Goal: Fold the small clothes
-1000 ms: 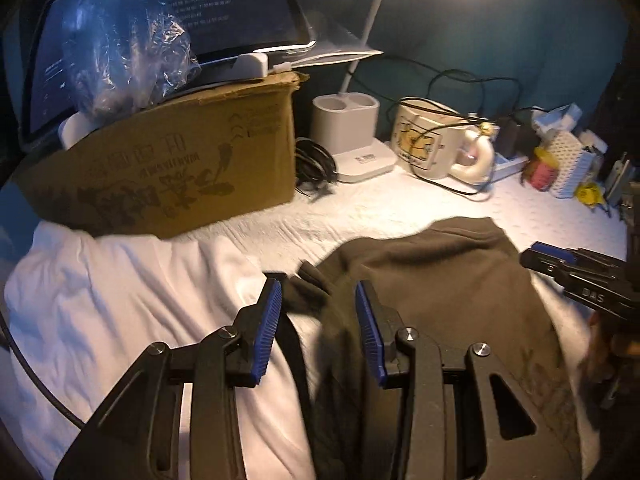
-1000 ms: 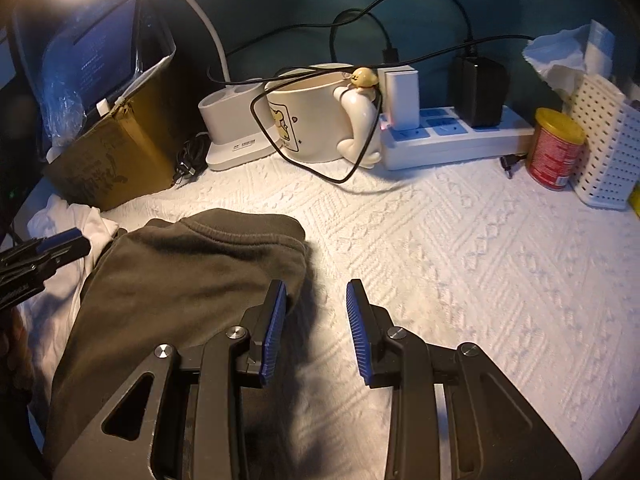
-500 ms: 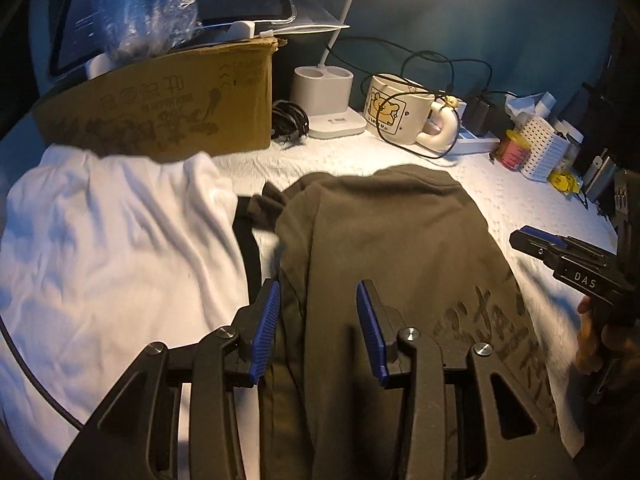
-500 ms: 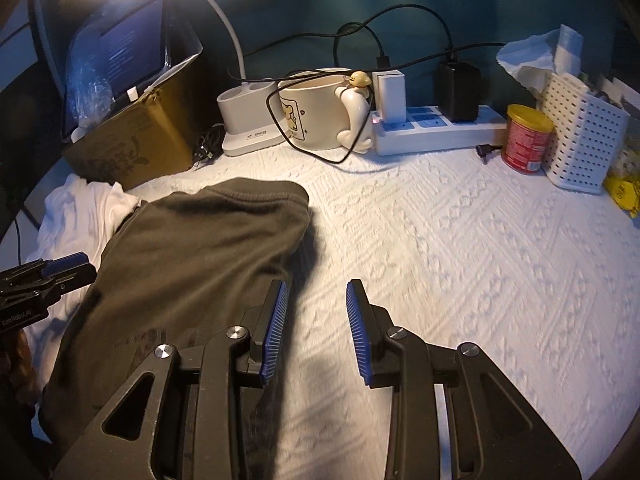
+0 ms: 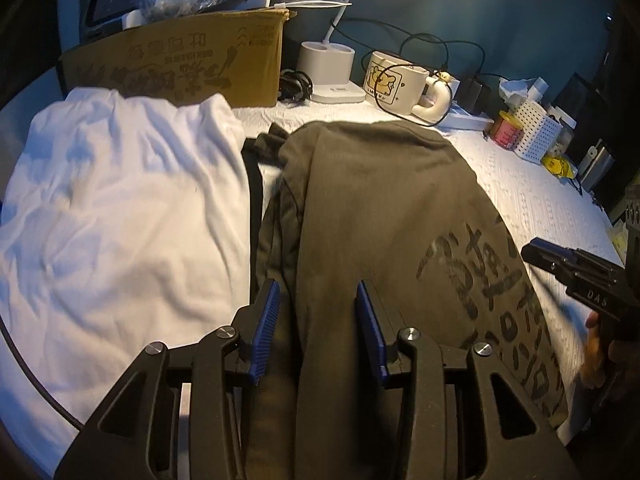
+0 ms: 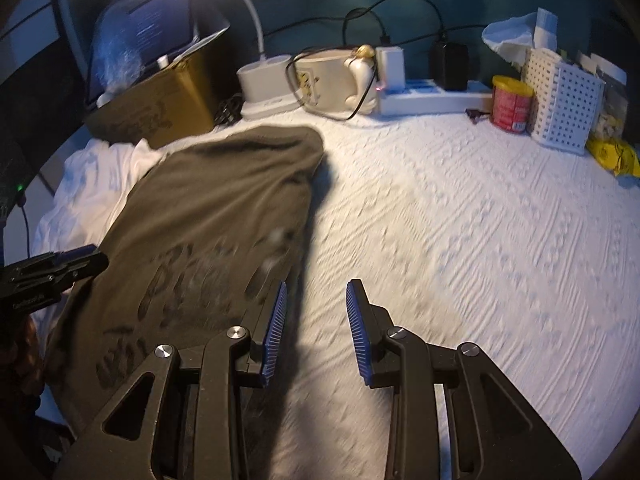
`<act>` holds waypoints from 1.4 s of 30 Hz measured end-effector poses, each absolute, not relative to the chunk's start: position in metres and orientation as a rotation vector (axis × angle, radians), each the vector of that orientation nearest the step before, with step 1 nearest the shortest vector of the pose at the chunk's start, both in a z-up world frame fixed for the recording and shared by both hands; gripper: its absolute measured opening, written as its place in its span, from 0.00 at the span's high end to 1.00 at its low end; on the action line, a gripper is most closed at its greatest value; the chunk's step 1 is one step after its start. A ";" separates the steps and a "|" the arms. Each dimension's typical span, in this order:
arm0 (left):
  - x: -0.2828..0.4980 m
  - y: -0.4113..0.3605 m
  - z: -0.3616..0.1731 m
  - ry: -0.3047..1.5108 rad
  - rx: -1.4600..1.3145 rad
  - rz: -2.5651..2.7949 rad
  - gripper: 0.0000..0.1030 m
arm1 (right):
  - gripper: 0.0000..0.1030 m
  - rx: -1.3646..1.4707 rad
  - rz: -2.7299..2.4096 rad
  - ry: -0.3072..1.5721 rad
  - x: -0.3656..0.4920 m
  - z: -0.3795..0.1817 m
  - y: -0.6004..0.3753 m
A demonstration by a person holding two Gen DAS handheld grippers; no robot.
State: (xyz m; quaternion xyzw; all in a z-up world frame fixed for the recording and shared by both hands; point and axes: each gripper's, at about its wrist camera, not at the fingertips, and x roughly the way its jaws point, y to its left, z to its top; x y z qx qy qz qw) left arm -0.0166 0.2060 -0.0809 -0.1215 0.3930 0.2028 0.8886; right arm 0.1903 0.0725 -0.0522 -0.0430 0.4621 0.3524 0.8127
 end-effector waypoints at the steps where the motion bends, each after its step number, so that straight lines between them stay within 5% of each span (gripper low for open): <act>1: -0.019 0.204 -0.083 0.818 -0.253 0.423 0.61 | 0.69 -0.093 0.759 0.990 0.185 -0.053 0.072; 24: -0.048 0.126 -0.087 0.835 -0.118 0.466 0.50 | 0.69 -0.139 0.762 0.983 0.148 -0.052 0.030; 29: -0.043 0.110 -0.077 0.793 -0.111 0.450 0.47 | 0.58 -0.112 0.731 0.966 0.148 -0.045 0.006; 42: -0.025 0.064 -0.049 0.684 -0.040 0.409 0.47 | 0.57 -0.061 0.622 0.924 0.152 -0.029 -0.059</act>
